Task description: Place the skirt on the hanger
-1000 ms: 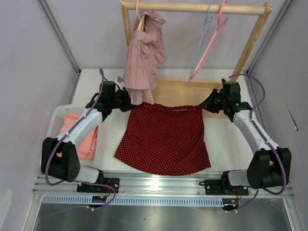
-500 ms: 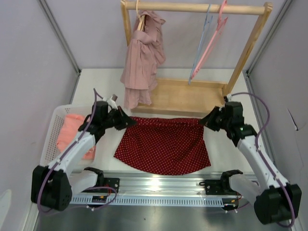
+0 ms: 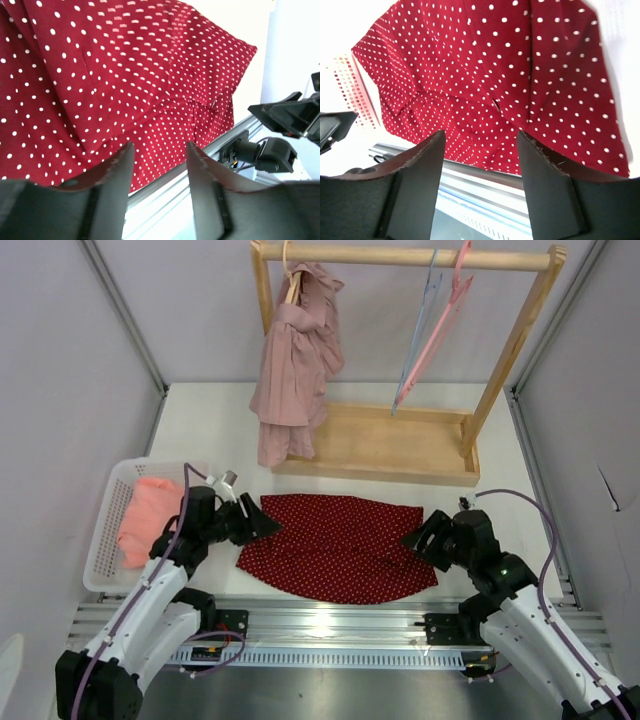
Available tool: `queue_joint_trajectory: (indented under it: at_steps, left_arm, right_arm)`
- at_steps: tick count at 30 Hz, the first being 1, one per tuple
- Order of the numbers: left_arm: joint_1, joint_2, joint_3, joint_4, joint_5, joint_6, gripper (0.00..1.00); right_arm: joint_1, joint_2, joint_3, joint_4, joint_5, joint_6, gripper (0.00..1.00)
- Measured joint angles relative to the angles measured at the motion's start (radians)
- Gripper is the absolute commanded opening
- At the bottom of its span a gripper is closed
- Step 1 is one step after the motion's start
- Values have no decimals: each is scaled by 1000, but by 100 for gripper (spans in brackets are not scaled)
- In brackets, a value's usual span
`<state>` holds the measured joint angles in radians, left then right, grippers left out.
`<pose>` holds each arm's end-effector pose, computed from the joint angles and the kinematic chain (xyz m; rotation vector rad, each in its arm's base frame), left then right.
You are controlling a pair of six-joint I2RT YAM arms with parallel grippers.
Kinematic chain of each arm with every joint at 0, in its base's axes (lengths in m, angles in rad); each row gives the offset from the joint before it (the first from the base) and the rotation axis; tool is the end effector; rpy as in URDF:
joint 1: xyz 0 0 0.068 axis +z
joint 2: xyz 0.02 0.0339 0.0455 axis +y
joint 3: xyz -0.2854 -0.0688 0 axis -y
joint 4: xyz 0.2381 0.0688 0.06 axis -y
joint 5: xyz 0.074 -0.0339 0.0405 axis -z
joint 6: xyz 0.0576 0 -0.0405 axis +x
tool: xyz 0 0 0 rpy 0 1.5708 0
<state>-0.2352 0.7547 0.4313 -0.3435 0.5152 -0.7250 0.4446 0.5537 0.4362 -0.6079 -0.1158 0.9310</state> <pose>0.1436 -0.0636 0.2135 -0.2777 2.3486 -1.0741 0.1045 0.0572 0.2082 0.5253 2.3811 0.8052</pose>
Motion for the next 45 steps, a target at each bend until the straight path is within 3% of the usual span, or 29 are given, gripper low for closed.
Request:
queue_joint_trajectory:
  at_steps: [9,18,23,29,34,45]
  left_arm:
    - [0,-90,239,-151,-18,99,54]
    - [-35,-103,542,-229,-21,184,53]
    - [-133,-51,773,-233,-60,233,55]
    - [-268,108,1077,-187,-151,309,56]
    - [-405,343,1307,-105,-277,376,55]
    - [-617,790,1585,2,-465,526,57]
  right_arm:
    - [3,31,105,-58,82,-10,60]
    - [-13,201,551,-67,200,-146,60]
    - [-65,241,614,-32,197,-201,60]
    - [-135,273,605,-36,154,-228,60]
    - [-142,257,575,-38,118,-229,59]
    - [-150,224,508,-41,75,-229,59]
